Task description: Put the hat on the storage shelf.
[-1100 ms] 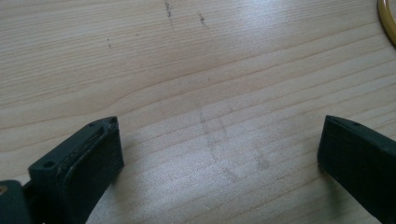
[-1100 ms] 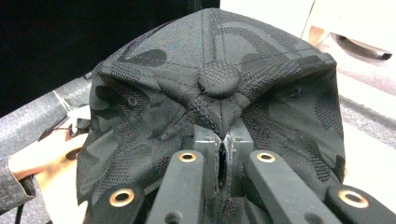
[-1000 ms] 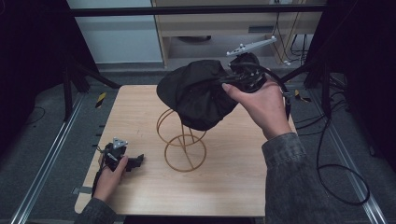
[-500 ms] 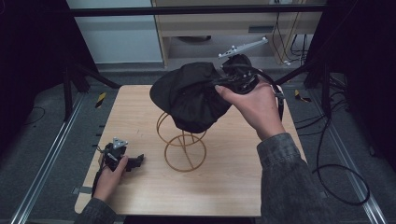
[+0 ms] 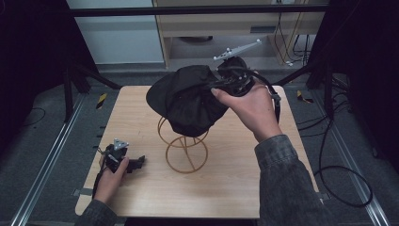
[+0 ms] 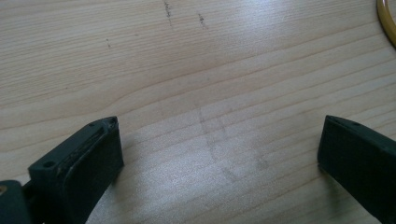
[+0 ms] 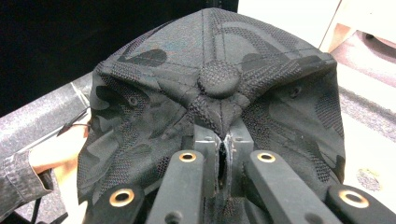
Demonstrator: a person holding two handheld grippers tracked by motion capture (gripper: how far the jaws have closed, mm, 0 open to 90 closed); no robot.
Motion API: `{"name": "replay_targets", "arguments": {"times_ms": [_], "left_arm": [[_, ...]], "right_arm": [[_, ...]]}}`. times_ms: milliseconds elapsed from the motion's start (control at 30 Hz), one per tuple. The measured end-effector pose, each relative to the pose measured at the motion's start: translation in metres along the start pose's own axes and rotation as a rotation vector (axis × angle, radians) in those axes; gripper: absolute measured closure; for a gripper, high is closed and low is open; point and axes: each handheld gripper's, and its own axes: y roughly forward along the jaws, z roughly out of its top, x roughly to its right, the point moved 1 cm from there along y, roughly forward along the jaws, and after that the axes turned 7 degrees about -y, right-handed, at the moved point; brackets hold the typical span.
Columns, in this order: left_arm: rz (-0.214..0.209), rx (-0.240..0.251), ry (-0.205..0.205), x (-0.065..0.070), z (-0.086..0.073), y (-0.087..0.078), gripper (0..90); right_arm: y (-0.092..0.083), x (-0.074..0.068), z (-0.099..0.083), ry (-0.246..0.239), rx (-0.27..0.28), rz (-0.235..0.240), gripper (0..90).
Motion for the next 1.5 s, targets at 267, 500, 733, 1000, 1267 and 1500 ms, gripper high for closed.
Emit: {"name": "replay_targets", "arguments": {"times_ms": [267, 500, 733, 1000, 1267, 1500], "left_arm": [[-0.001, 0.0, 0.002, 0.0, 0.0, 0.0, 0.0], [-0.001, -0.001, 0.002, 0.0, 0.0, 0.0, 0.0], [-0.001, 0.0, 0.002, 0.0, 0.0, 0.0, 0.0], [-0.002, 0.0, 0.003, 0.0, 0.0, 0.0, 0.0], [-0.003, -0.001, 0.004, 0.0, 0.0, 0.0, 0.0], [-0.004, 0.0, 0.005, 0.0, 0.0, 0.0, 0.0]], "right_arm": [[0.008, -0.003, -0.001, -0.004, -0.013, 0.011, 86.8], [0.017, -0.006, -0.003, -0.011, -0.032, 0.025, 86.8], [0.023, -0.008, -0.006, -0.012, -0.049, 0.036, 86.7], [0.03, -0.007, -0.015, -0.003, -0.07, 0.059, 86.5], [0.036, -0.009, -0.02, -0.009, -0.092, 0.077, 86.2], [0.038, -0.01, -0.023, -0.02, -0.113, 0.083, 86.0]]}}
